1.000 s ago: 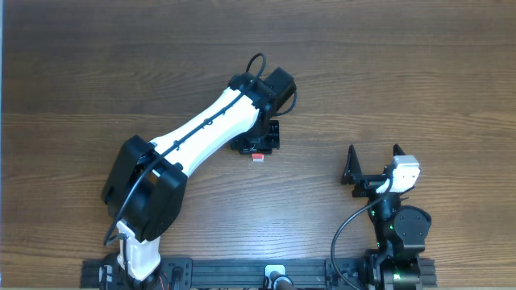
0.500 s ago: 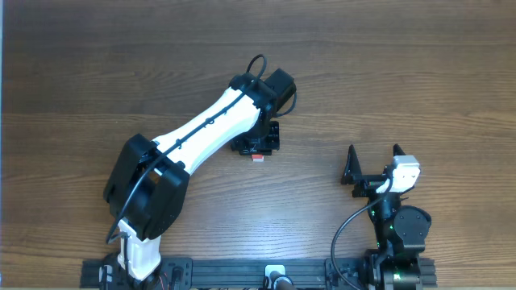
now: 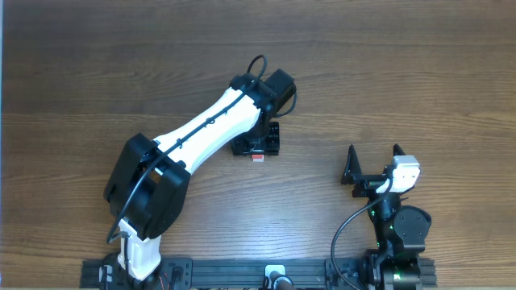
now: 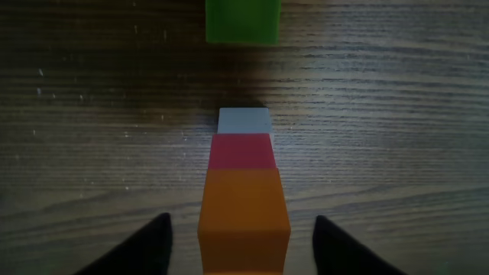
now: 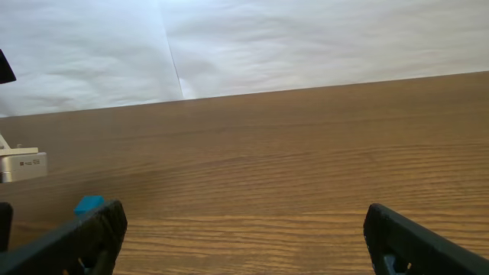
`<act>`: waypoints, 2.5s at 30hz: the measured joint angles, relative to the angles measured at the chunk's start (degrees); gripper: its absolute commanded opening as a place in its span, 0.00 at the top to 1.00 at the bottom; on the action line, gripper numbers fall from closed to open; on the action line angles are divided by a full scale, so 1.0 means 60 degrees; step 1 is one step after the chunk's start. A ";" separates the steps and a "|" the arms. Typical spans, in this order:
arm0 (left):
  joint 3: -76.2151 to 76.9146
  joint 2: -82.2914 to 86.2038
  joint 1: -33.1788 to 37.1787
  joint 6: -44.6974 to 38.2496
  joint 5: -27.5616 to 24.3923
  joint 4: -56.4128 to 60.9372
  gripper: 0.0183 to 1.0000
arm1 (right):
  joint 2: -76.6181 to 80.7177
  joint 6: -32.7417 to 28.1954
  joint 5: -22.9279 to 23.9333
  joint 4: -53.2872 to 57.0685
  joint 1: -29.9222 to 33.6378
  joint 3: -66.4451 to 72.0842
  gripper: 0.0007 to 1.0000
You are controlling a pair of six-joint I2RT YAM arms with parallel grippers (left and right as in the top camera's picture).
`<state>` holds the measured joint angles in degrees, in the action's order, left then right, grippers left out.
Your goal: Stack Cubes
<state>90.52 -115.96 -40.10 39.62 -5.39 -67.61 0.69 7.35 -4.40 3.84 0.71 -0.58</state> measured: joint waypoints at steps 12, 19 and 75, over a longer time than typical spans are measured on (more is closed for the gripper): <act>-0.0004 0.0026 0.0011 0.0310 0.0015 0.0357 0.00 | 0.0000 0.0004 0.0000 0.0004 0.0000 0.0000 0.01; -0.0087 0.1228 0.0372 0.0736 0.0481 0.1038 0.00 | 0.0000 0.0004 0.0000 0.0004 0.0000 0.0000 0.01; -1.2134 1.6422 0.6994 -0.4251 -0.0127 1.0870 0.00 | 0.0004 0.0000 0.0000 0.0004 0.0000 0.0000 0.01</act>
<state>17.72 -17.43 1.87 14.11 -6.15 -2.39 0.71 7.35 -4.40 3.86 0.71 -0.58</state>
